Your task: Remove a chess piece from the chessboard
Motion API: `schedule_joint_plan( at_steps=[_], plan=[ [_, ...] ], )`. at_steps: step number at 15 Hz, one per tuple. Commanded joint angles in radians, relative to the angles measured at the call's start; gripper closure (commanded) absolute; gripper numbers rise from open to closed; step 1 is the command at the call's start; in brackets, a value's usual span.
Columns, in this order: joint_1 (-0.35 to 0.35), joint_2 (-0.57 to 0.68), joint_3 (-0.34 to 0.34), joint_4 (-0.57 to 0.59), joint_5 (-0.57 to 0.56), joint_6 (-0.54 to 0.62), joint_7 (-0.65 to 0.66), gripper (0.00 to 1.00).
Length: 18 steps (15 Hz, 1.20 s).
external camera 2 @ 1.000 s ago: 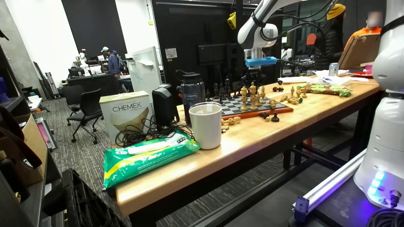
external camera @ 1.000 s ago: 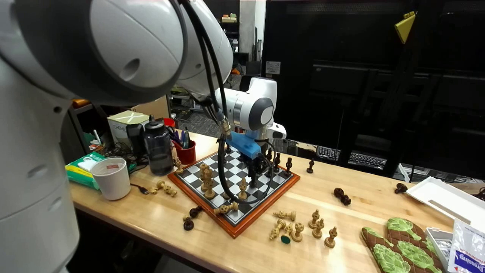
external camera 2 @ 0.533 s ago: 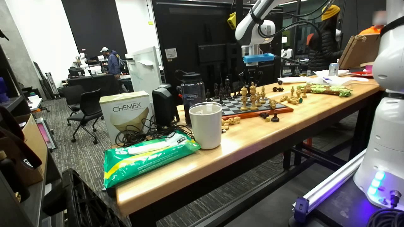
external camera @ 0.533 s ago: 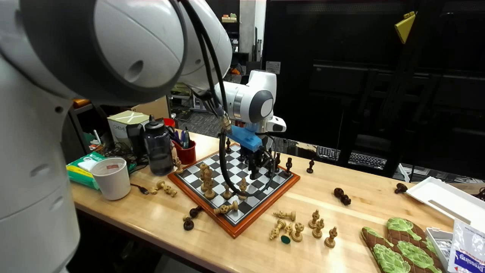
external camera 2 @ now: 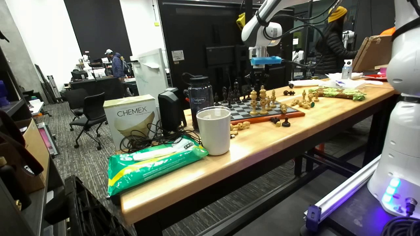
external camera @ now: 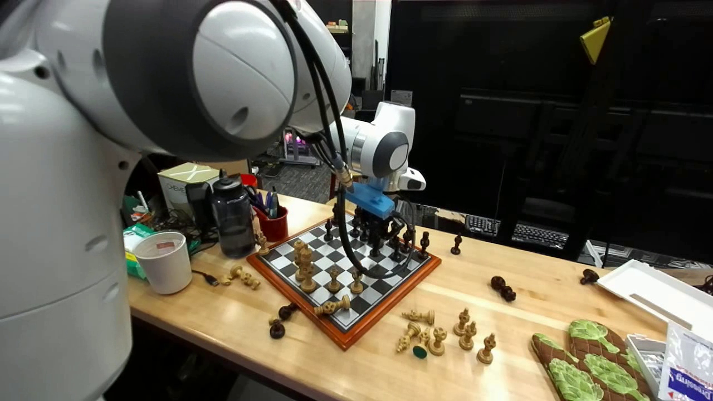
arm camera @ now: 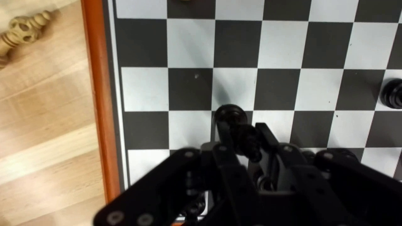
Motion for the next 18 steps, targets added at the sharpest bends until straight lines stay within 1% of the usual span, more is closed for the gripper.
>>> schedule_joint_plan(
  at_steps=[1, 9, 18],
  plan=[
    [-0.014, 0.037, 0.008, 0.065, 0.030, -0.034, -0.050, 0.94],
    [-0.026, 0.095, 0.010, 0.148, 0.044, -0.058, -0.085, 0.94],
    [-0.042, 0.154, 0.013, 0.212, 0.068, -0.079, -0.121, 0.94]
  ],
)
